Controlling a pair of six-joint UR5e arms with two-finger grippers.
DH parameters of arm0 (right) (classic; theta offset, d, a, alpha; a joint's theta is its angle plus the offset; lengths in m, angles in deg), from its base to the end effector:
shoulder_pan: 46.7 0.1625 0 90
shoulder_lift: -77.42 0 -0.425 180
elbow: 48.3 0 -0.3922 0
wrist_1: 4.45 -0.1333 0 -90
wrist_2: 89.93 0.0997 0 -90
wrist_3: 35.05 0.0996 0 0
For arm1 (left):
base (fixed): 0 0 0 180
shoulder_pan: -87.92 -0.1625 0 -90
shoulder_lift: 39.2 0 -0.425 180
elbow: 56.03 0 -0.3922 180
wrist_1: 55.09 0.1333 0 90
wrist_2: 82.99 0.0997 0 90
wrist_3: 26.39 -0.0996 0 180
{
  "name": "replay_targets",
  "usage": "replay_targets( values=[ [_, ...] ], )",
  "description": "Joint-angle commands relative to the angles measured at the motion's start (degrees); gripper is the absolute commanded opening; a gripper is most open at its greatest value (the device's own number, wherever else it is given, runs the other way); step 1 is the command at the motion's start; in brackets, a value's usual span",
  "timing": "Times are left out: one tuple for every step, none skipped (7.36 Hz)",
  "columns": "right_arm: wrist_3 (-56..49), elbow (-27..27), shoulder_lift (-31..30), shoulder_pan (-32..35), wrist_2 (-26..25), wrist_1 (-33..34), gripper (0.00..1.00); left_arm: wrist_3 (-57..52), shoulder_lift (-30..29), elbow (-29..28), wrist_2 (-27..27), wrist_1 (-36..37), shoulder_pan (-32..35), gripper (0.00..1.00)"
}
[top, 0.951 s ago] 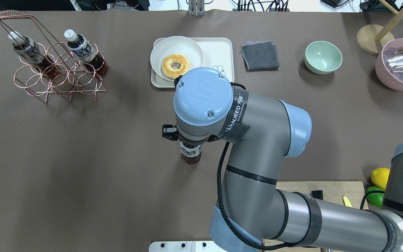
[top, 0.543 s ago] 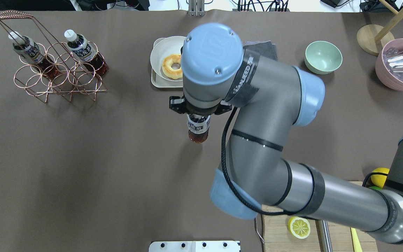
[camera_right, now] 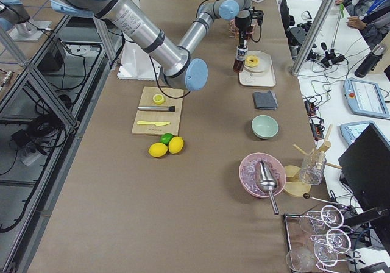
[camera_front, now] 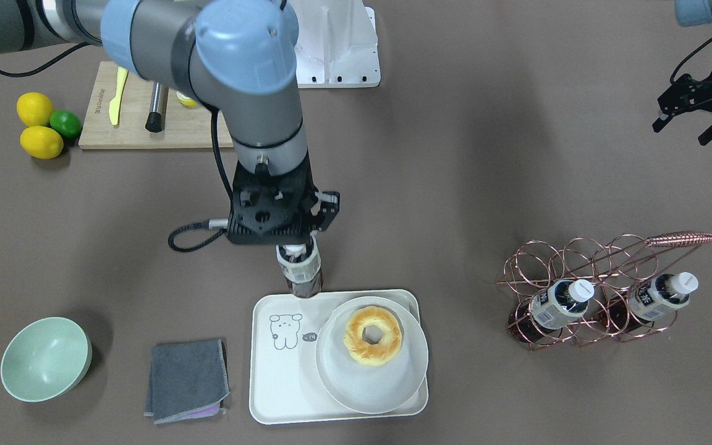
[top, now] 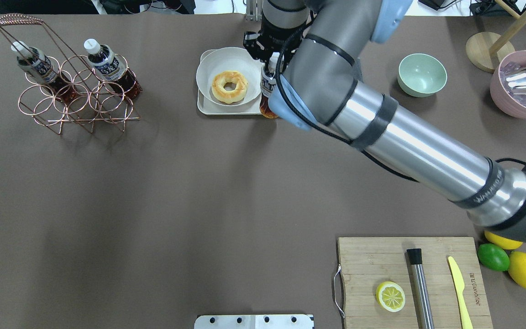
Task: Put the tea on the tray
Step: 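Carry the bottle with the right gripper onto the white tray beside the donut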
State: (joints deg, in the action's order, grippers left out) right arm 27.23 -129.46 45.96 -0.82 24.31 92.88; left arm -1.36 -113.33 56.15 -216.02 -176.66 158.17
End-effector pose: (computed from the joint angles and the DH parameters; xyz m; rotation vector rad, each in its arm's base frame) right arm -0.4565 -0.6035 0.0851 0.1131 -0.8247 0.1421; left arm 0.0727 -0.3957 0.5244 0.3060 0.9067 0.1631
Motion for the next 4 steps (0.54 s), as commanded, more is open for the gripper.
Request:
replay_targets(
  values=[
    [-9.6, 17.4, 6.7, 6.1, 3.4, -5.1, 0.0, 0.0, 0.2, 0.1, -0.6, -0.1, 0.7, 0.95],
    [-10.4, 20.2, 6.9, 6.2, 3.4, -6.9, 0.0, 0.3, 0.1, 0.2, -0.7, -0.1, 0.7, 0.96],
    [-10.3, 22.7, 7.4, 6.1, 3.5, -10.1, 0.0, 1.0, 0.0, 0.3, -0.7, 0.0, 0.7, 0.95],
    [-10.2, 23.1, 7.4, 6.1, 3.5, -10.7, 0.0, 1.0, -0.2, 0.2, -0.6, 0.0, 0.6, 0.95]
  ],
)
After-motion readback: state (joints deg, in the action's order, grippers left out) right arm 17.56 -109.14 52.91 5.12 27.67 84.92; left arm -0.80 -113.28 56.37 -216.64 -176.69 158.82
